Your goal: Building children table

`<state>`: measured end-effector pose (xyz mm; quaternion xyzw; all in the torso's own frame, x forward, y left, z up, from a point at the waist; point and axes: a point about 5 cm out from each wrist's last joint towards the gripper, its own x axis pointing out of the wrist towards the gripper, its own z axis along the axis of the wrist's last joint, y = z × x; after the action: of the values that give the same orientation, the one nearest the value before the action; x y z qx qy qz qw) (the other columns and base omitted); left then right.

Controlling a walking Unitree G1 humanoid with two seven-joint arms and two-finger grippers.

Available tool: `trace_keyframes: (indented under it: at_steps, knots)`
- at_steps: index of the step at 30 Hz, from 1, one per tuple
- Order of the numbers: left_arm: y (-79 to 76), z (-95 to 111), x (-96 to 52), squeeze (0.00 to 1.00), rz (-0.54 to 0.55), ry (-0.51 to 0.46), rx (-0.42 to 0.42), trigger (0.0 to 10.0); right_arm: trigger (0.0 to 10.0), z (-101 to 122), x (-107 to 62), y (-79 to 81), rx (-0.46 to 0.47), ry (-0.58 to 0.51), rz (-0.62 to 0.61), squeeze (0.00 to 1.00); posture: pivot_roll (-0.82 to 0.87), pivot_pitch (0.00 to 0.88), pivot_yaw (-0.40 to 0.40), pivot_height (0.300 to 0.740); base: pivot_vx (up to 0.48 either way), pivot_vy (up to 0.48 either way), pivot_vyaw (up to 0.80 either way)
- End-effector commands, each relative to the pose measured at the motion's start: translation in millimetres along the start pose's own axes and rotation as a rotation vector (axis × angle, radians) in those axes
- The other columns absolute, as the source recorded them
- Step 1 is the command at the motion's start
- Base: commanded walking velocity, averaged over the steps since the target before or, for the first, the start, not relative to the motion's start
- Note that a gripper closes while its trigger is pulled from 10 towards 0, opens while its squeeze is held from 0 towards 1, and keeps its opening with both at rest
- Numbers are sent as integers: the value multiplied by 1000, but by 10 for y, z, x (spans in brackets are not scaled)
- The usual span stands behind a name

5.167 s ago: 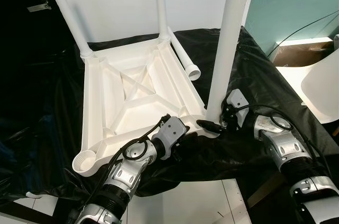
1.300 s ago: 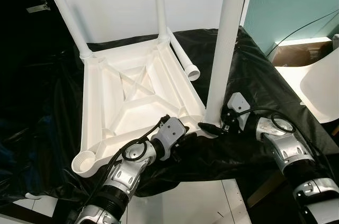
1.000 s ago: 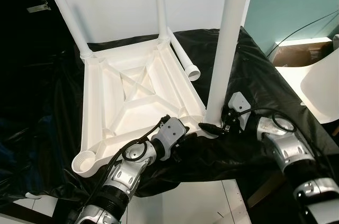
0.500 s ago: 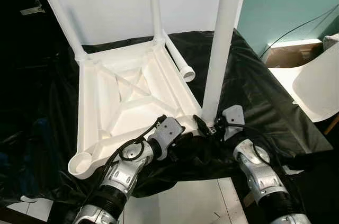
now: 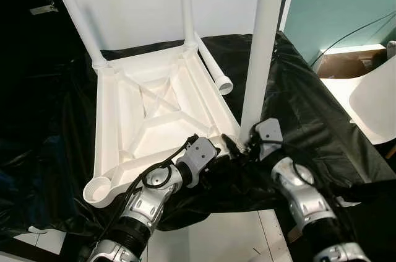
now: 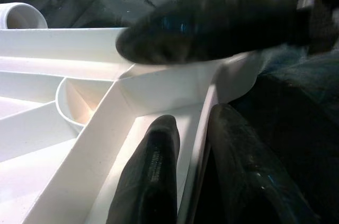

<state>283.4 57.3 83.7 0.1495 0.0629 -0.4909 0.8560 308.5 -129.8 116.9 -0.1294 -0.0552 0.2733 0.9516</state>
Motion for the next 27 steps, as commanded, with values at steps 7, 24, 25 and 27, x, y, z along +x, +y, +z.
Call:
trace_keyframes:
  at_steps: [7, 24, 25, 27]
  knots:
    - [-148, -316, -39, 0, -70, 142, -52, 10000, 10000, 59, 44, -98, -108, 11, 168, 0, -72, 0, 49, 740, 0, 0, 0]
    - [-157, -238, -49, 0, -93, 58, -62, 10000, 10000, 74, 117, -122, -79, 8, 167, 0, -81, 0, 57, 740, 0, 0, 0]
    - [-153, -225, -53, 0, -98, 46, -66, 10000, 10000, 74, 118, -123, -75, 8, 165, 0, -81, 0, 57, 740, 0, 0, 0]
    - [-151, -198, -59, 0, -115, 27, -67, 10000, 10000, 89, 117, -133, -69, 2, 166, 0, -81, 0, 57, 740, 0, 0, 0]
